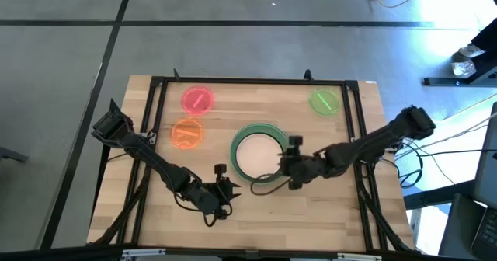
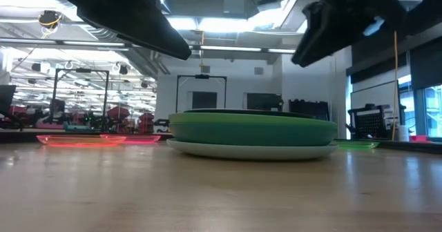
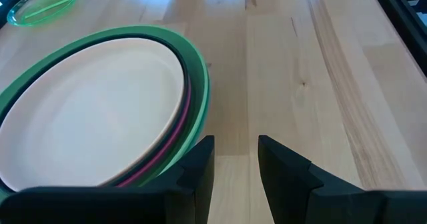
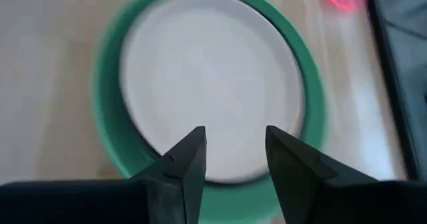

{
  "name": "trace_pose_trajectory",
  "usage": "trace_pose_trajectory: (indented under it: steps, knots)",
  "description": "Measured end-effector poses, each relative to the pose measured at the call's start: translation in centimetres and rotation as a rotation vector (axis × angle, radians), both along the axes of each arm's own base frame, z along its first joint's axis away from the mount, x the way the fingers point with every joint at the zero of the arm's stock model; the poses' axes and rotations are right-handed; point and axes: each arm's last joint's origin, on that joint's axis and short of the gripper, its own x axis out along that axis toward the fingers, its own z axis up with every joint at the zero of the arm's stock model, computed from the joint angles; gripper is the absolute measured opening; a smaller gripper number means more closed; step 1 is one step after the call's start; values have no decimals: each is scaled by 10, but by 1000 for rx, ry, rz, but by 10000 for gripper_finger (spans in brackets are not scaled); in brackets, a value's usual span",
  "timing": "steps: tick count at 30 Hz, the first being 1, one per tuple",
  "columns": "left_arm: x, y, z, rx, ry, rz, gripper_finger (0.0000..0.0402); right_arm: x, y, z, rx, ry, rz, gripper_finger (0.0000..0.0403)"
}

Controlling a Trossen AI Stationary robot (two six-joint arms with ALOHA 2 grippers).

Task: Stack plastic plates
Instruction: Stack the transparent green plate on top of the white plate

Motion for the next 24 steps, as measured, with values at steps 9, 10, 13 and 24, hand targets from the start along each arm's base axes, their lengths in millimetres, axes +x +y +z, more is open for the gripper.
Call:
trace_pose_trajectory:
  steps: [9, 10, 13, 24]
  knots:
    - [0, 0, 0, 0, 0, 0, 109, -30, -70, -11, -4, 45, -245, 147]
    - [0, 0, 0, 0, 0, 0, 109, -35, -79, -15, -6, 51, -282, 147]
    - [0, 0, 0, 0, 0, 0, 109, -44, -108, -33, -13, 62, -406, 147]
    - [2, 3, 0, 2, -6, 14, 109, -76, -199, -80, 105, 90, -789, 147]
